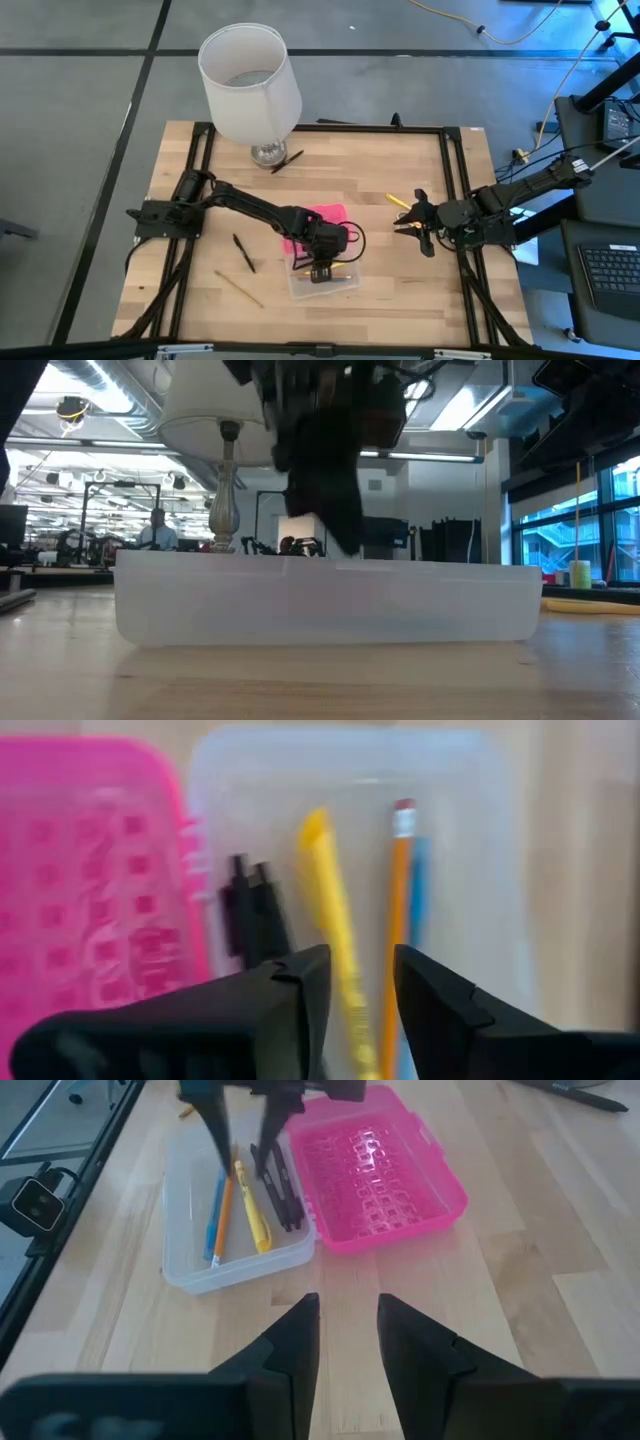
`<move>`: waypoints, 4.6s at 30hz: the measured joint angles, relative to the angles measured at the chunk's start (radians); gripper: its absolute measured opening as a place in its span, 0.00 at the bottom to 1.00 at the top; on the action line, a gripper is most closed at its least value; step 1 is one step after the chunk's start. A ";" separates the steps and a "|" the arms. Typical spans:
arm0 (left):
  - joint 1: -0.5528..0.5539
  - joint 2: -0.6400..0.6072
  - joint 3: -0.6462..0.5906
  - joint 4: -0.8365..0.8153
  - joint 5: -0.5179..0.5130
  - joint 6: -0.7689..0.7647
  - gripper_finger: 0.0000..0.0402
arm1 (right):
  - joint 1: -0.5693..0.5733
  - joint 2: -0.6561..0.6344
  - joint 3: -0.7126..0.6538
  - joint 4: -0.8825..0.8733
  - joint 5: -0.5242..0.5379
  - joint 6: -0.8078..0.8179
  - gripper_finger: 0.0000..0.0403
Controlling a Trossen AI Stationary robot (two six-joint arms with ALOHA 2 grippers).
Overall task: Pick & place school supplies into a supply box
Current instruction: Put the black pen into the transparent supply box
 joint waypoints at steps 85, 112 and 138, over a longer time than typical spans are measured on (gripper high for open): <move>-0.194 -0.826 -0.598 -0.473 -0.189 0.047 0.57 | 0.000 0.001 -0.001 0.053 0.112 0.048 0.27; -0.106 -0.835 -0.971 -0.162 -0.121 0.091 0.56 | 0.000 0.001 -0.001 0.055 0.116 0.083 0.27; -0.109 -0.832 -1.061 -0.022 -0.112 -0.022 0.56 | 0.000 0.001 -0.001 0.054 0.116 0.083 0.27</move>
